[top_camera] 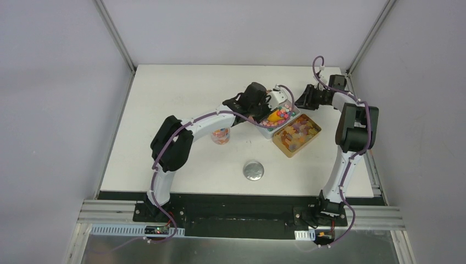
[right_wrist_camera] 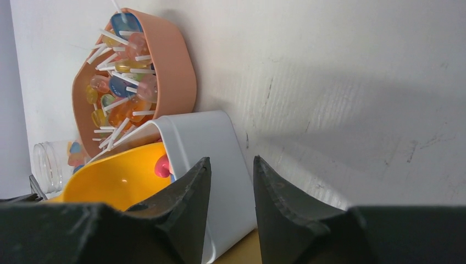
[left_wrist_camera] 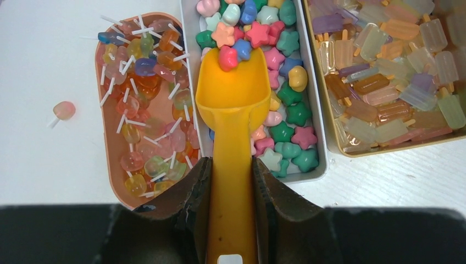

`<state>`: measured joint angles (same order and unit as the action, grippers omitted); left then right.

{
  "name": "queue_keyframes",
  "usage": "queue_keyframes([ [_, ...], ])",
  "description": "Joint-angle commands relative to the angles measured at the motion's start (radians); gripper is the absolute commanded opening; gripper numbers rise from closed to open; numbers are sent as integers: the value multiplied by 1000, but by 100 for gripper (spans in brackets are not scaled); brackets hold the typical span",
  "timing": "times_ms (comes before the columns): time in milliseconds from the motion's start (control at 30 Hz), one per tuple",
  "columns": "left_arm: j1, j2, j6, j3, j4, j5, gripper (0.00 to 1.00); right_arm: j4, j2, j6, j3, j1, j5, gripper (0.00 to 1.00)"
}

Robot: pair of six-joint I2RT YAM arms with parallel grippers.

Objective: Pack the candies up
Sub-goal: Scoop the fake candies from the storage box.

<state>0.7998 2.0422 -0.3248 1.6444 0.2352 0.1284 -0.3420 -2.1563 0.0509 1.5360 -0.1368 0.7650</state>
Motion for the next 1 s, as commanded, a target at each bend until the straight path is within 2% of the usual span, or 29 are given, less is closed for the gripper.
queue_keyframes([
  [0,8,-6,6,-48,-109,-65,0,-17,16,-20,-16,6,-4,37],
  [267,8,-36,2,-156,-181,-84,0,-13,19,-8,-15,-8,-19,35],
  [733,8,-68,4,-195,-181,-96,0,41,47,28,-14,-17,-20,34],
  [967,7,-91,11,-254,-232,-102,0,82,76,70,-21,-17,-12,34],
])
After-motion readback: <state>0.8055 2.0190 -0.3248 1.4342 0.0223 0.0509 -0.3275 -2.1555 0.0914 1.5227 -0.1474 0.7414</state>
